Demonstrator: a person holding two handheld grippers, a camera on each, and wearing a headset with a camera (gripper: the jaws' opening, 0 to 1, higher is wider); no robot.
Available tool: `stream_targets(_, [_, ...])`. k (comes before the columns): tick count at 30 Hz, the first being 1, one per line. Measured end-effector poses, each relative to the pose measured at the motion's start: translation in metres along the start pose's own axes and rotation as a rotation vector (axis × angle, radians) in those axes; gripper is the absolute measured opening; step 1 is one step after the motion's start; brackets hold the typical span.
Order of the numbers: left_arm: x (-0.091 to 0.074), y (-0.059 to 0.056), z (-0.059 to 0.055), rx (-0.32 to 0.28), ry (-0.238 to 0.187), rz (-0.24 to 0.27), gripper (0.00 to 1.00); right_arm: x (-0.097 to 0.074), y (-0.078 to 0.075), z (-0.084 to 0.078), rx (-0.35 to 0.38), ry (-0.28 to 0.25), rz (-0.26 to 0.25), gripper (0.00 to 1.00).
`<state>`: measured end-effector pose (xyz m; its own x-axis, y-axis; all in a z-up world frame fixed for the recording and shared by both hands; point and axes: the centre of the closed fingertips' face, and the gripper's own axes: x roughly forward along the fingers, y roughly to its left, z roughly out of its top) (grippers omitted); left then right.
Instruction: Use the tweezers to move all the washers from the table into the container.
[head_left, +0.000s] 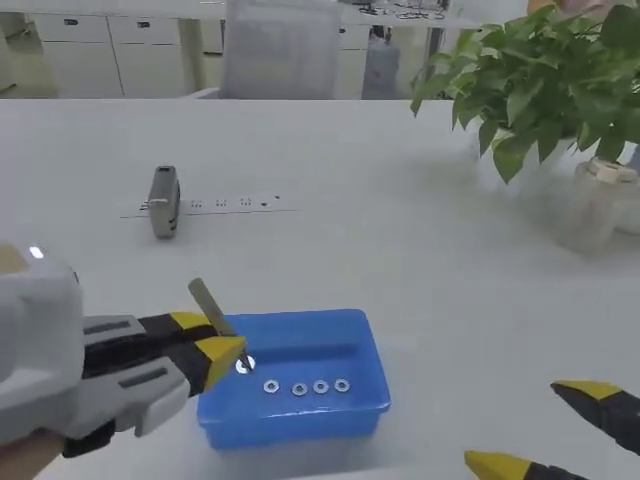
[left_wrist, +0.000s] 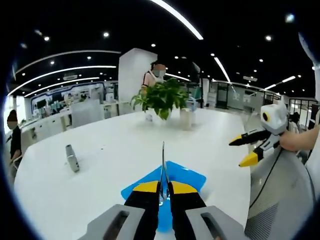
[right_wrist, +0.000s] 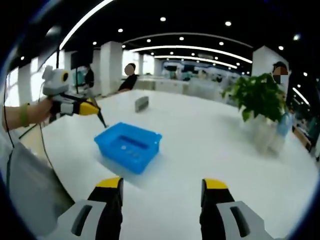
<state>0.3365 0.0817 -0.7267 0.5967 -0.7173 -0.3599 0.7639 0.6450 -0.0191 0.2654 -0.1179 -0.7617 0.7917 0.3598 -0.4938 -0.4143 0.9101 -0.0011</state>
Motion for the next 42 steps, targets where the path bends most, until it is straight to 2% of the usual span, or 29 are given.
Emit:
stream_targets(3, [0.009,0.006,0.000,-0.023,-0.002,0.020,0.03,-0.004,-0.006,0.006,-0.009,-0.030,-0.022,0.58])
stream_targets(5, [0.015,0.008,-0.001,-0.025,0.001,0.026,0.03,-0.007,-0.010,0.009,-0.028,-0.047,-0.054,0.59])
stream_targets(8, [0.023,0.014,-0.009,-0.026,0.040,0.049,0.03,-0.015,-0.020,0.022,-0.061,-0.115,-0.111,0.63])
stream_targets(10, [0.029,0.016,-0.017,-0.054,0.063,0.045,0.03,-0.020,-0.024,0.027,-0.054,-0.144,-0.130,0.62])
stream_targets(13, [0.037,0.018,-0.030,-0.048,0.104,0.046,0.03,-0.027,-0.029,0.033,-0.054,-0.188,-0.160,0.63])
stream_targets(20, [0.045,0.020,-0.050,-0.066,0.159,0.044,0.03,-0.025,-0.027,0.030,-0.109,-0.169,-0.163,0.63])
stream_targets(24, [0.049,0.021,-0.055,-0.083,0.159,0.043,0.03,-0.024,-0.026,0.029,-0.145,-0.153,-0.170,0.63])
stream_targets(26, [0.052,0.020,-0.057,-0.089,0.165,0.042,0.03,-0.024,-0.027,0.028,-0.135,-0.153,-0.167,0.62])
stream_targets(29, [0.053,0.018,-0.063,-0.063,0.189,0.048,0.03,-0.025,-0.028,0.028,-0.119,-0.159,-0.166,0.62])
stream_targets(35, [0.051,0.019,-0.065,-0.069,0.182,0.052,0.04,-0.023,-0.026,0.025,-0.144,-0.136,-0.161,0.62])
stream_targets(42, [0.048,0.021,-0.065,-0.058,0.178,0.058,0.04,-0.024,-0.027,0.025,-0.133,-0.138,-0.160,0.62])
